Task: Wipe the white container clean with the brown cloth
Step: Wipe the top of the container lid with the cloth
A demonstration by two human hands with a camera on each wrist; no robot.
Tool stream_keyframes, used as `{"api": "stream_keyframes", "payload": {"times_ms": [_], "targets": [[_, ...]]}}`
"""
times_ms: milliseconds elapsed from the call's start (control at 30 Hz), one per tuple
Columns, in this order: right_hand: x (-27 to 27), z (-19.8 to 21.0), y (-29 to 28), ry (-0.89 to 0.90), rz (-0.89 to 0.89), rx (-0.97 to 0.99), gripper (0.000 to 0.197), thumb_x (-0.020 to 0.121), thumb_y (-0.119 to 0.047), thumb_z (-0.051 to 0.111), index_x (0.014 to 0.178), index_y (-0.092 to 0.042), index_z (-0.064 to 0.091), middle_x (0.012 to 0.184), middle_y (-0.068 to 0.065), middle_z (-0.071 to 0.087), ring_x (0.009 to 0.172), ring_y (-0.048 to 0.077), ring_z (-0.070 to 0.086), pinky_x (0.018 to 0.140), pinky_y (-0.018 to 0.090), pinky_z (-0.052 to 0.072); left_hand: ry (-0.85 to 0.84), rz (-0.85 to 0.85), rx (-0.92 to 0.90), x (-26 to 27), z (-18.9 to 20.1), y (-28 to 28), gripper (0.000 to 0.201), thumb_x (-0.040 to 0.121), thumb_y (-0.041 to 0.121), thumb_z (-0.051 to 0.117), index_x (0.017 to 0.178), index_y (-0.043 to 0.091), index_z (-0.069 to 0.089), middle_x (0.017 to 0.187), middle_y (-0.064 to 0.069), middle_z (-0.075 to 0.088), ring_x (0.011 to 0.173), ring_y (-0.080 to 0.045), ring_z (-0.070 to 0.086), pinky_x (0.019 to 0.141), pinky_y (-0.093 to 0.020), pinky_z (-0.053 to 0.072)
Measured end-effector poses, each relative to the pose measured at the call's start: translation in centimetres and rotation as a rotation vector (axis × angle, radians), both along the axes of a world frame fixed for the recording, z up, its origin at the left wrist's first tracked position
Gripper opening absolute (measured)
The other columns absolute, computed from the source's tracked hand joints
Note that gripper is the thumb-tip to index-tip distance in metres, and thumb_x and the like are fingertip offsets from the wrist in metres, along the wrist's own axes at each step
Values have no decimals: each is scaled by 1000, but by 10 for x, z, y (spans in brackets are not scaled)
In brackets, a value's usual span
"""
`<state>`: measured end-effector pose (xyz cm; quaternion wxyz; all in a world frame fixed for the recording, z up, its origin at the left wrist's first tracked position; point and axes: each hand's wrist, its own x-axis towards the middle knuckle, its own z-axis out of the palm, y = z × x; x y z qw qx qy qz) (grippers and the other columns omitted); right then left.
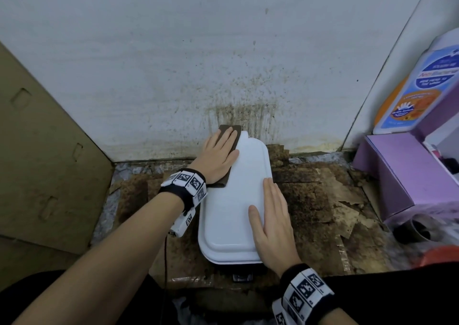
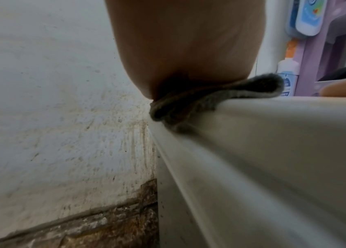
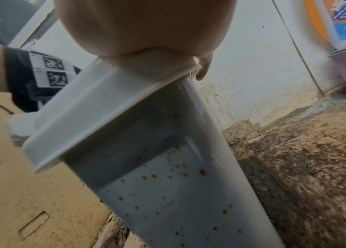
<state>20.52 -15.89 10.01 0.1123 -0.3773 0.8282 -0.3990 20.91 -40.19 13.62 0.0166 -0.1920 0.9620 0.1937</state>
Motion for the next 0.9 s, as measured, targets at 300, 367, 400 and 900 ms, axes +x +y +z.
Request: {"api": "stream_keyframes", "payload": {"times_ms": [300,367,400,900], "targets": [[1,-1,1,-17,5,-21,71,101,-57,25,161,-28,3,168,-16,0,152,-3,-6,123,25,5,46,-51,-8,65,-8,56,60,112,41,22,163,27,-6,168,15,-18,154,-11,-24,124,-33,-17],[1,-1,1,-13,4,-20,72,100,-59,23,161,-29,2,168,-15,0,152,-3,-6,124,26,6,48,-47,2,81,-10,71,60,111,42,21,162,28,-8,167,17,-19,152,-7,-28,124,-32,-17],[2,-1,1,-14,2,-19,72,100,-60,22,161,-29,2,168,-15,0,153,-3,-6,124,26,6,55,-41,18,87,-12,77,59,111,43,19,162,28,-7,167,18,-18,151,-4,-29,125,-32,-16],[0,1,-1,-49,4,-7,69,102,-57,24,161,-30,1,167,-19,-5,151,-5,-9,123,23,1,80,90,131,46,-9,45,57,113,30,23,163,15,0,171,5,-11,154,-14,-22,128,-40,-4]]}}
